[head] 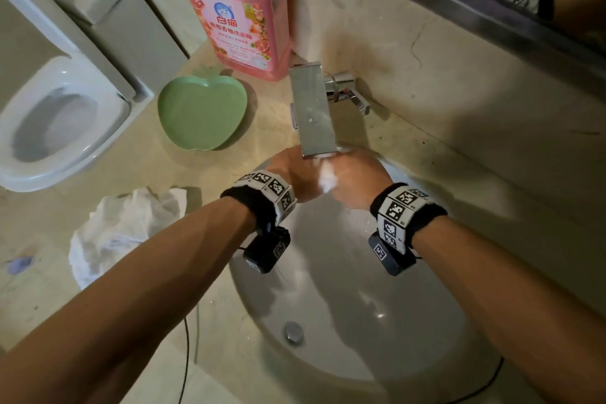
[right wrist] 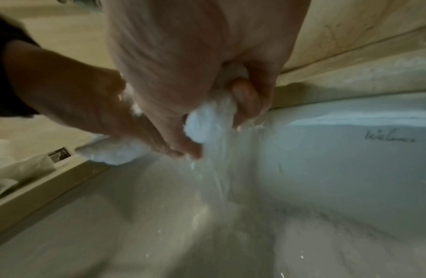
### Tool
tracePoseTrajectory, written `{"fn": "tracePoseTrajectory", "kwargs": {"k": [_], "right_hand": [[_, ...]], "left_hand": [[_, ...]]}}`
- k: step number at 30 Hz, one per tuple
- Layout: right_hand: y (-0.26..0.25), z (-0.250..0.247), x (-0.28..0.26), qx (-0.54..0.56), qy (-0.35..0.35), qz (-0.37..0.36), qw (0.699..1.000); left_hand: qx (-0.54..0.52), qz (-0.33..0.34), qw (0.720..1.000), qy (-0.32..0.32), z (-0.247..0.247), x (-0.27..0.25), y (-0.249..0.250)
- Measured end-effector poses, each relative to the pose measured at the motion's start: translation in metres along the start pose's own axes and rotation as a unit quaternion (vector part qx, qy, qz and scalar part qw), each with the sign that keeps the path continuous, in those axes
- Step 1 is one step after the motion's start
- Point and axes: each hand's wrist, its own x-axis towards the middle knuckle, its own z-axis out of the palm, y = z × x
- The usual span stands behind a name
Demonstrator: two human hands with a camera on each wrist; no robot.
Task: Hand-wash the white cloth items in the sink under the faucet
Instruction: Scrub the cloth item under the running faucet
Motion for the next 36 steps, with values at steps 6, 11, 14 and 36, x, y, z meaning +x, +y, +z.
{"fn": "tracePoseTrajectory", "kwargs": {"k": [6,11,14,36], "right_hand": [[0.005,-0.005,0.000,0.319,-0.047,0.035,0.946],[-0.013,-0.010,-0.003,0.393,0.009,0.046,0.919],[-0.033,-0.013,-0.005,0.421,0.034,0.038,0.906],[0.015,-0.007,-0.045,0.436,0.036,0.189,0.879]], "left_hand": [[-0.166,0.109,0.979,0.041,0.003,-0.018,-0.027],[-0.299,0.061,0.951,0.046,0.013,-0.040,-0.045],[-0.392,0.086,0.915,0.033,0.009,-0.051,-0.048],[-0.475,0.022,0.871,0.122,-0.009,-0.038,-0.005]]}}
